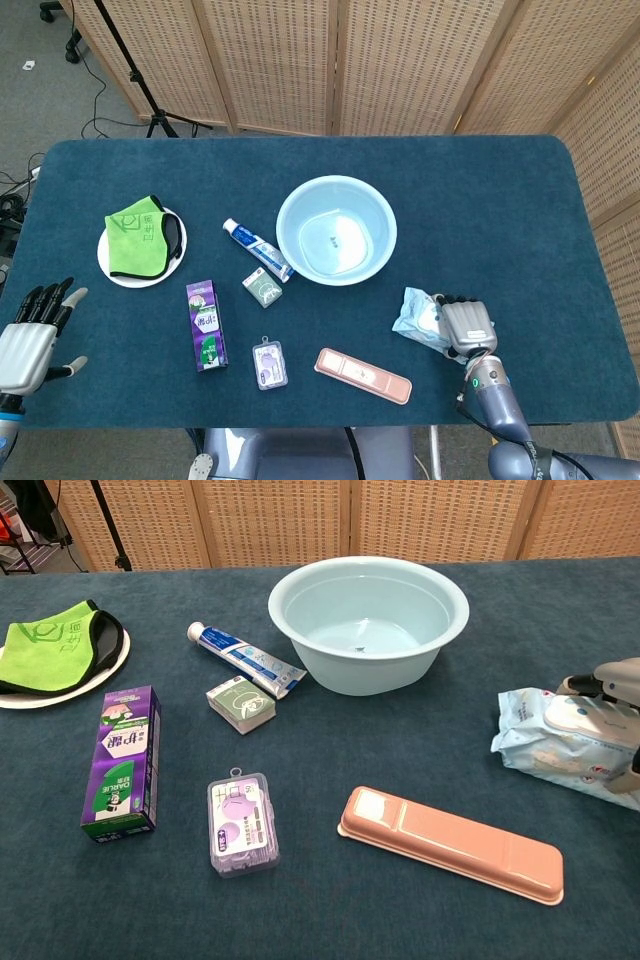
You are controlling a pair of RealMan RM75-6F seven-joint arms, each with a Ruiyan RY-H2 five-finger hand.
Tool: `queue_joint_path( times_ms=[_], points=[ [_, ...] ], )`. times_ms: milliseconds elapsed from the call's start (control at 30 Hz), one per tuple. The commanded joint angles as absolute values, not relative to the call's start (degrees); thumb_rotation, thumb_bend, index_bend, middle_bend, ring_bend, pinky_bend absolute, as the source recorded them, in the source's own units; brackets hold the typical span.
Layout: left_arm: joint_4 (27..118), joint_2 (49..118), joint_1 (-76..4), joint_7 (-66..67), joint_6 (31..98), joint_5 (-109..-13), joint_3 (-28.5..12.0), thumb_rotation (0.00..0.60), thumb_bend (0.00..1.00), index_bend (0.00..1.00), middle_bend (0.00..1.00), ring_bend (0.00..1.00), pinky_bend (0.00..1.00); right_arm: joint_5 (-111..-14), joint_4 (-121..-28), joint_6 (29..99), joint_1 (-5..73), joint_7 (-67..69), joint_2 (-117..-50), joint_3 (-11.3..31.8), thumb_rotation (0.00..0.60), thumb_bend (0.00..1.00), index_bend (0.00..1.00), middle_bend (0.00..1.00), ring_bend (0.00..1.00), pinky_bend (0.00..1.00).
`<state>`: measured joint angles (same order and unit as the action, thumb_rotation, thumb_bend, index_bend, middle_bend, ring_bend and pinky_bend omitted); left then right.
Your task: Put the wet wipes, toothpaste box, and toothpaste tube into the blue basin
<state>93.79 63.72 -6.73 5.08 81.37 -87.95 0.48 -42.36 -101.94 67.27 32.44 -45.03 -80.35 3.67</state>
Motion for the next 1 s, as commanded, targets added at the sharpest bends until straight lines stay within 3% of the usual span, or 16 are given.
queue_joint_path(
  times_ms=[33,300,1000],
  points=[
    [93.8,63.8,-6.8,5.1,81.3,-88.1,0.6,0.6,0.12,0.0,0.0,0.0,0.0,-44.5,-101.4,68.4,32.1,-44.4,-80.7,3.1,0.6,0.25,0.54,0.41,0.36,0.44],
    [93.8,63.9,-6.8,5.4,81.3,-88.2,0.7,0.6,0.12,0.0,0.0,0.0,0.0,-47.6,-100.9,70.6,31.4,-44.0,-81.1,2.5,0.6,0.31,0.66,0.53,0.48,0.52],
    [94.5,64.0,-6.8,6.5,81.1,-89.1,1.4,0.6,0.12,0.0,0.0,0.0,0.0,-48.2,-107.5,75.2,34.2,-50.5,-78.6,6.6,0.6,0.31,0.67,0.54,0.5,0.54]
  ],
)
